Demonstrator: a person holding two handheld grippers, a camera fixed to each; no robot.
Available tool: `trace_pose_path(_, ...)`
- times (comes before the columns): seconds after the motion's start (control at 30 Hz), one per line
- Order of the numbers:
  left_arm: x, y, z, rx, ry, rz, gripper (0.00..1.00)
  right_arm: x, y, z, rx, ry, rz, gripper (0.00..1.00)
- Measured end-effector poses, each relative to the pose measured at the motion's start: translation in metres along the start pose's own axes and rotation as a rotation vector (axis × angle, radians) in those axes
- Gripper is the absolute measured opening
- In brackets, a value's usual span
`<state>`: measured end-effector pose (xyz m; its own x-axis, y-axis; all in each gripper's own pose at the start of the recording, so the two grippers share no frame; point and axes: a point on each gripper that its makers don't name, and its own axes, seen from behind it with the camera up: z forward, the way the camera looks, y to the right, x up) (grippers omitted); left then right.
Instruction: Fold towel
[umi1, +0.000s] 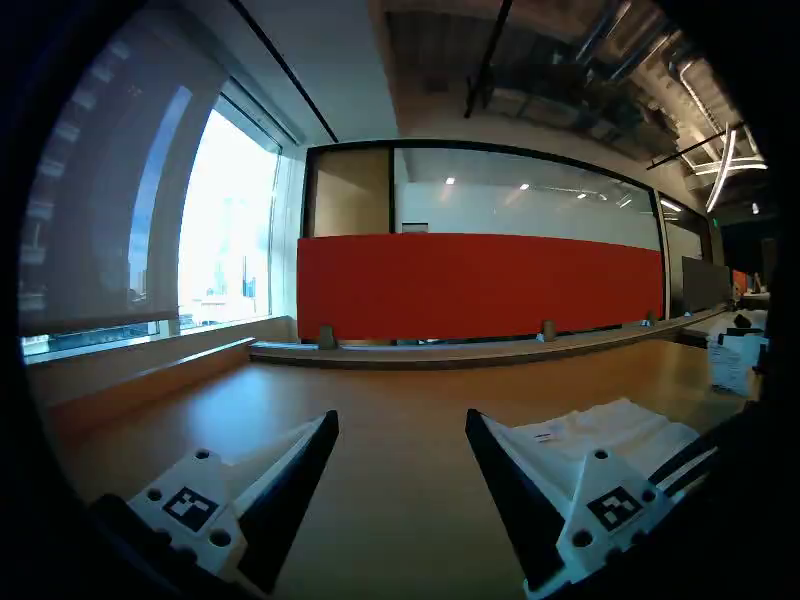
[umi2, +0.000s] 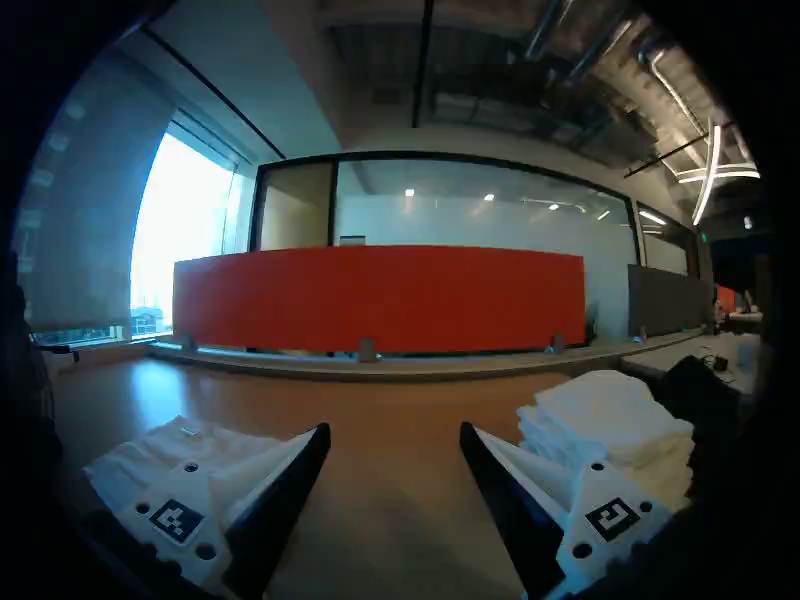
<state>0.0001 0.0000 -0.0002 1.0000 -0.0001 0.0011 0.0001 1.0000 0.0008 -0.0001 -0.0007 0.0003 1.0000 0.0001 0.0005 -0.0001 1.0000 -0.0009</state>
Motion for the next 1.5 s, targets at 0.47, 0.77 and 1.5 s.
trace_pose_path(0.47,0.040,0.005,0.004,-0.003,-0.046,0.057,0.94,0.063,0.006,0.006,-0.022,0.007,0.011,1.00)
trace_pose_path(0.77,0.113,0.008,0.010,-0.012,-0.057,0.025,0.94,0.127,0.001,0.006,-0.023,-0.015,-0.005,1.00)
trace_pose_path(1.5,0.203,0.021,0.000,-0.064,-0.107,0.020,0.94,0.202,-0.015,-0.004,0.027,-0.069,-0.047,1.00)
